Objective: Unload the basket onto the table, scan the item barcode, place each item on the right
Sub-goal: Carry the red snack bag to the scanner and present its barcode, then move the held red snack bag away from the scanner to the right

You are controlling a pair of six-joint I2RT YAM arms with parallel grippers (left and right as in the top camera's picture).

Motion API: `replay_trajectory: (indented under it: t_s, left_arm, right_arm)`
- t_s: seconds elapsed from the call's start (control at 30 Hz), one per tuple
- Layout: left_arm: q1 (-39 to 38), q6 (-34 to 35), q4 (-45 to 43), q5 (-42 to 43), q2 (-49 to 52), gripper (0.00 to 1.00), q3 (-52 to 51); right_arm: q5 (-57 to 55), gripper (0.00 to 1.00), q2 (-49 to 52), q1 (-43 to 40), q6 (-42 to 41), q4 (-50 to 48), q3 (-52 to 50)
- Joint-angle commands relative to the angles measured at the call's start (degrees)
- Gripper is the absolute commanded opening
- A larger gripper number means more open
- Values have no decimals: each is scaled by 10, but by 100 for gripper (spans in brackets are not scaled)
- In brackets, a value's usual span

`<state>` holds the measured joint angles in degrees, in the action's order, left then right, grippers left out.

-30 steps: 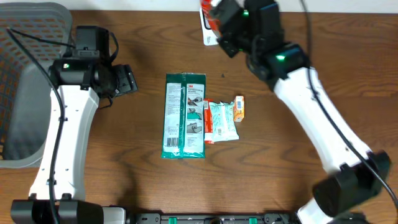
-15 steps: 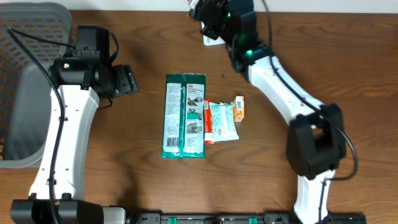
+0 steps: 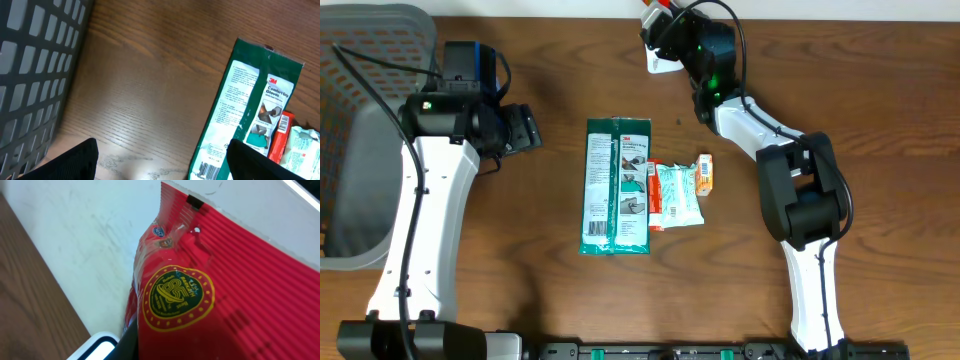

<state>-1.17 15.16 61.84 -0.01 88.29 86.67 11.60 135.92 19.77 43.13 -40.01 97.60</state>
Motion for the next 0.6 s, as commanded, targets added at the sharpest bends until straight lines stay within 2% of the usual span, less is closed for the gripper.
replay_trajectory:
  t_s: [0.0, 0.1, 0.2, 0.57]
  left_arm:
    - [2, -1, 3, -7, -2, 82, 6]
    - [2, -1, 3, -7, -2, 82, 6]
    - [2, -1, 3, -7, -2, 82, 6]
    - [2, -1, 3, -7, -2, 83, 6]
  right_arm:
    - [35, 1, -2, 0, 2, -5, 10]
    - [35, 1, -1, 0, -8, -3, 10]
    - [35, 1, 2, 0, -53, -1, 10]
    - [45, 1, 28, -3, -58, -4, 10]
